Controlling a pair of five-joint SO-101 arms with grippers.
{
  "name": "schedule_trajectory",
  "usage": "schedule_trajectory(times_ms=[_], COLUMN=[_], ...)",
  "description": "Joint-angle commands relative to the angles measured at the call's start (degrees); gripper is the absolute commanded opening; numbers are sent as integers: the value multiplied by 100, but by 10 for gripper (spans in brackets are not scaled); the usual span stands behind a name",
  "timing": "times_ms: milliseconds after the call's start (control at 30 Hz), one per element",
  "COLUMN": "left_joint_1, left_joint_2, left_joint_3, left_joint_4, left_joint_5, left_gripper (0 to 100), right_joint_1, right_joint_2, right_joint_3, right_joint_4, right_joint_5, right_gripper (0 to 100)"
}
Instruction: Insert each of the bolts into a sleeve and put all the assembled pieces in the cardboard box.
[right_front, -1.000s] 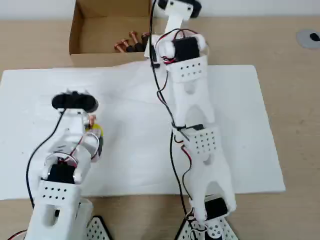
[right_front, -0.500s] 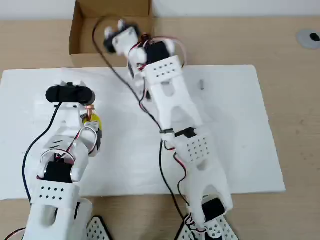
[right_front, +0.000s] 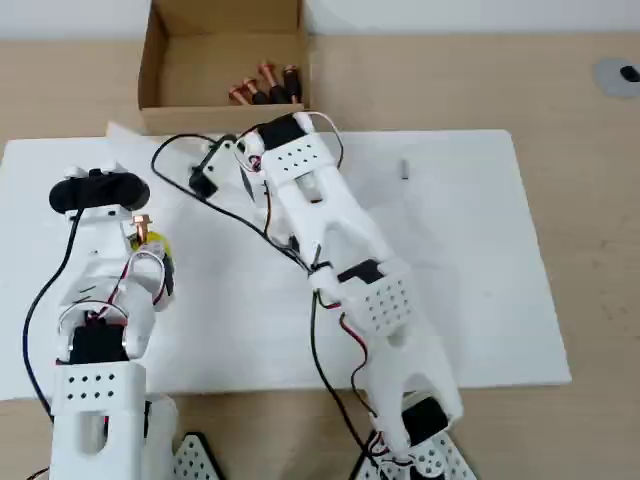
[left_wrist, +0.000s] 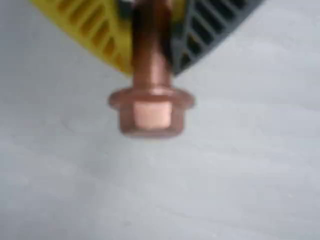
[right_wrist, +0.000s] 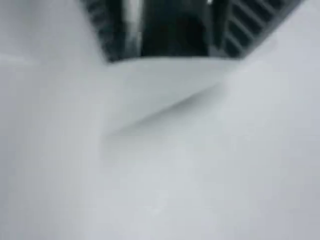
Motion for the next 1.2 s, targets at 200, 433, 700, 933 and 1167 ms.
schedule_trajectory(times_ms=[200,433,700,933,1167], left_joint_1=[-88,-53,-44,-35,-35], left_joint_2=[-462,-1130,-1525,-1534,-1534], left_joint_3=[-352,185,536,668,730], left_joint_4=[35,35,35,35,44], left_joint_5=[536,554,554,563,554], left_gripper=[8,9,9,9,9], right_joint_1=[-57,207,277,286,215], right_joint_2=[-1042,-2299,-2756,-2756,-2791], right_joint_3=[-321,-224,2668,4119,3600], right_joint_4=[88,97,9,-1046,-1336], right_joint_5=[1495,967,-448,-835,-1284], right_gripper=[358,357,357,330,233])
